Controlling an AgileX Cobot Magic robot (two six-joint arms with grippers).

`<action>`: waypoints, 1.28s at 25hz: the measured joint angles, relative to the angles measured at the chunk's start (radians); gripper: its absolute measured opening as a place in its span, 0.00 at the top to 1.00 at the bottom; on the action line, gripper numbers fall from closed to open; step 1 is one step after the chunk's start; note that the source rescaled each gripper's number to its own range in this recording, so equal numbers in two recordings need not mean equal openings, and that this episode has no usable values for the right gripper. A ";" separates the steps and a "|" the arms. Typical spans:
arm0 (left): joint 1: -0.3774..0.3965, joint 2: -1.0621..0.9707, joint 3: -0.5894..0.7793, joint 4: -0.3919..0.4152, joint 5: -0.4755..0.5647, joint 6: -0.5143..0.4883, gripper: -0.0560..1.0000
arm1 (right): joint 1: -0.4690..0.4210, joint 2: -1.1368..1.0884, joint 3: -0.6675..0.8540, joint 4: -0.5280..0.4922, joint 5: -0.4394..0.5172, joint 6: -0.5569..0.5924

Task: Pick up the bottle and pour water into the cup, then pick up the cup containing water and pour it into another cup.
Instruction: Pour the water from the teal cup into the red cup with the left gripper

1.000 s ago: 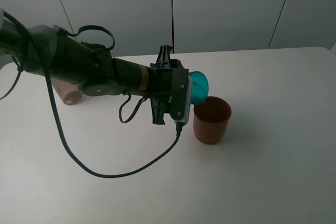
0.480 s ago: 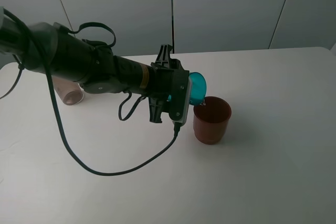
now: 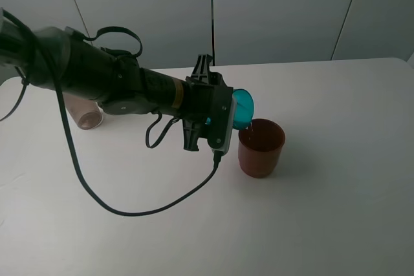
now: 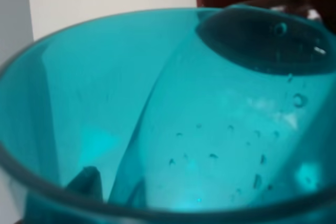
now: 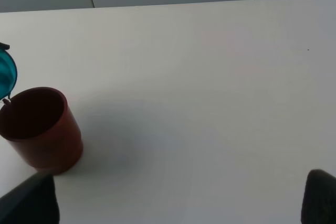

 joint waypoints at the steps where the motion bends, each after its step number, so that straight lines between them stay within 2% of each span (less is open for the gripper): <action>1: 0.000 -0.006 0.000 0.000 0.001 0.003 0.88 | 0.000 0.000 0.000 0.000 0.000 0.000; 8: -0.002 -0.016 0.000 0.000 0.008 0.023 0.88 | 0.000 0.000 0.000 0.000 0.000 0.000; 17: -0.032 -0.018 -0.052 0.001 0.088 0.042 0.88 | 0.000 0.000 0.000 0.000 0.000 0.000; 32: -0.043 -0.037 -0.060 0.044 0.146 0.046 0.88 | 0.000 0.000 0.000 0.000 0.000 0.000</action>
